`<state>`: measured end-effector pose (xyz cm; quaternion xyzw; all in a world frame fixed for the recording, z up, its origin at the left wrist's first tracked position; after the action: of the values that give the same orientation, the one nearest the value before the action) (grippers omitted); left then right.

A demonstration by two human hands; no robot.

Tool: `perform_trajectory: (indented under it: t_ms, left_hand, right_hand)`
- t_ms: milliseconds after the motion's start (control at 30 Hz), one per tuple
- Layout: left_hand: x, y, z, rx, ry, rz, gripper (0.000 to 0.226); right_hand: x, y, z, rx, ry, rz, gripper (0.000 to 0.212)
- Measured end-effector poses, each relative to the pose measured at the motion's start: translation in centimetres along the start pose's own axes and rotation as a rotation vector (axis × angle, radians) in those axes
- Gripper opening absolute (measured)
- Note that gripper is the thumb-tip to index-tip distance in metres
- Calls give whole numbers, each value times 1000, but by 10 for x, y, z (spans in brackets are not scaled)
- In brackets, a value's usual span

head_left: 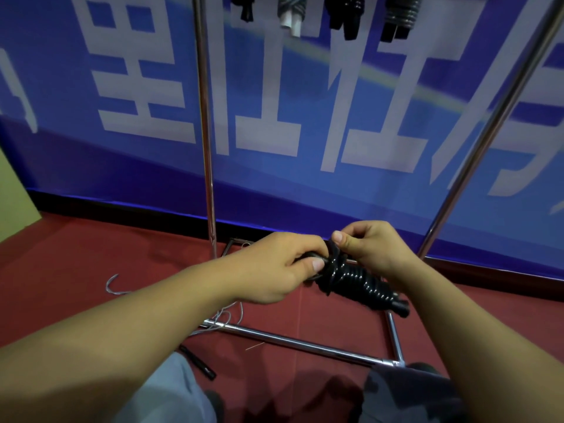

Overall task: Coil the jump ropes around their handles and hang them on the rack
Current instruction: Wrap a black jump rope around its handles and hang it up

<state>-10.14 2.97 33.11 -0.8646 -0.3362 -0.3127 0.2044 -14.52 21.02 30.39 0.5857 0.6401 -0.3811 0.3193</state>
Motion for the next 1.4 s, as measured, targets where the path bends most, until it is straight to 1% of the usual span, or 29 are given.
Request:
perform_trajectory:
  t_ms: [67,133,167,200,267,333,433,500,667,733,833,967,1067,1233,1300,1400]
  left_hand:
    - [1,-1,-2,42,122,12,18]
    - [1,-3,-5,93,231,13,19]
    - [0,-5,-6,126,290,5,17]
    - [-1,-6,-8,166,350,-8,14]
    - [-5,-10,-12,263,451,-44,16]
    - [-9,-12,-18,354,520,-85,19]
    - [-16,-14,-24,456,567,-158,18]
    - [-21,-15,-26,509,574,-195,19]
    - [-33,-14,-30,607,579,-264,20]
    - [-37,-14,-33,655,559,-291,20]
    - [-43,-13,-36,682,450,-319,20]
    - [-53,-15,-36,653,325,-353,23]
    - [-55,-17,-35,616,186,-367,22]
    - [-56,-17,-35,538,26,-344,22]
    - [-56,-17,-33,510,-24,-329,20]
    - [-57,-19,-29,471,-103,-322,19]
  right_hand:
    - [-2,0,2,-27,-64,-3,40]
    - [-2,2,4,-56,-199,-16,32]
    - [-3,3,6,-74,-199,-28,26]
    - [-1,2,8,-66,-149,-23,20]
    - [0,0,13,-6,-39,41,34]
    - [0,-1,18,49,-35,46,38]
    - [-8,5,33,-10,-118,8,38]
    - [-12,9,41,-43,-84,-32,40]
    - [-24,17,53,-71,68,-97,30]
    - [-30,21,56,-79,151,-132,28]
    - [-38,27,60,-103,297,-203,30]
    - [-45,36,68,-133,478,-302,27]
    - [-43,40,75,-199,522,-319,18]
    - [-44,41,74,-272,503,-230,12]
    - [-45,42,72,-272,494,-167,18]
    - [-42,43,66,-283,448,-22,32]
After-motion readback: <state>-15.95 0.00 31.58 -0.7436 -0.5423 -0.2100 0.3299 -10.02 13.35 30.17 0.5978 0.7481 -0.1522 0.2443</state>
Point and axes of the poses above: each hand's wrist, its own y-axis away from the middle knuckle, its own z-axis out of the palm, x = y × z, the point moved 6 cm from there along -y, towards the middle knuckle, and after that the axes turned 2 degrees about -z, right-handed, at the moved point
